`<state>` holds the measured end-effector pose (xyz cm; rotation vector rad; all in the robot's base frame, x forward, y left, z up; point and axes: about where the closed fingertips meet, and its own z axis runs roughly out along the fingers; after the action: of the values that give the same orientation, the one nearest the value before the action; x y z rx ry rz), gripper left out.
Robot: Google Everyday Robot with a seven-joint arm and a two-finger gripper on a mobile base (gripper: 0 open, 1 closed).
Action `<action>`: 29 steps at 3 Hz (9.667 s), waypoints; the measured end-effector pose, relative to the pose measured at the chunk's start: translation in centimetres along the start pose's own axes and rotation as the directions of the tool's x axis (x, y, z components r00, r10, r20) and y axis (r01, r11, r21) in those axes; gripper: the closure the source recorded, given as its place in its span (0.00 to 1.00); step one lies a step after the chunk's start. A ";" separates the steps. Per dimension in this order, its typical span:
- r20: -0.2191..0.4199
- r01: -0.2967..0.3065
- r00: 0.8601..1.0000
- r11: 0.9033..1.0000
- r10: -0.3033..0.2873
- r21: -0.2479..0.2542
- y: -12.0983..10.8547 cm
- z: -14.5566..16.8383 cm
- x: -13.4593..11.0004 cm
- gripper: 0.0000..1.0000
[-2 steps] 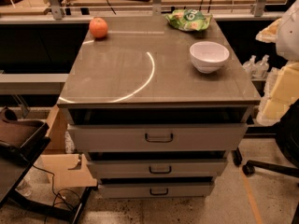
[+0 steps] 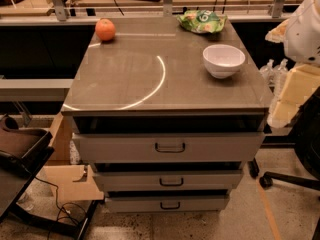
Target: Move white bowl near orange
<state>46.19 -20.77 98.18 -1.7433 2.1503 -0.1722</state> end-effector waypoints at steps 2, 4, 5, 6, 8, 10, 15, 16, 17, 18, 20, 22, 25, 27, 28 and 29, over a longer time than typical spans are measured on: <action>-0.028 0.128 0.991 0.992 -0.128 0.008 -3.4 3.6 -1.5 0.00; -0.002 0.129 0.992 0.992 -0.129 0.014 -4.2 4.4 -1.2 0.00; 0.006 0.125 0.992 0.992 -0.125 0.020 -7.1 6.3 -0.4 0.00; 0.014 0.127 0.992 0.992 -0.127 0.009 -9.8 8.7 0.4 0.00; -0.003 0.099 0.995 0.995 -0.099 -0.016 -13.1 13.7 2.2 0.00; 0.011 0.093 0.996 0.995 -0.093 -0.031 -14.7 17.1 2.5 0.00; -0.045 0.239 0.969 0.965 -0.245 -0.112 -14.5 19.6 1.1 0.42; -0.044 0.239 0.968 0.964 -0.245 -0.114 -14.5 19.7 1.1 0.65; -0.044 0.239 0.968 0.964 -0.245 -0.114 -14.6 19.5 1.0 0.89; -0.043 0.240 0.968 0.964 -0.246 -0.116 -14.7 19.5 1.0 1.00; -0.068 0.262 0.961 0.959 -0.270 -0.109 -15.5 19.0 0.4 1.00; -0.158 0.390 0.907 0.920 -0.390 -0.033 -19.2 14.3 -3.1 1.00; -0.044 0.647 0.760 0.750 -0.648 0.140 -22.7 13.2 -15.9 1.00; 0.117 0.732 0.645 0.654 -0.756 0.193 -22.1 16.4 -24.9 1.00; 0.117 0.732 0.644 0.654 -0.756 0.192 -22.1 16.6 -25.0 1.00; 0.141 0.744 0.625 0.641 -0.768 0.189 -22.9 19.1 -25.9 1.00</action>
Offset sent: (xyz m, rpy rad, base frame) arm 0.0766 0.0126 -0.0339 -0.1065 -0.0200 0.1551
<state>78.37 1.47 93.09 -2.3708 1.0972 -0.2993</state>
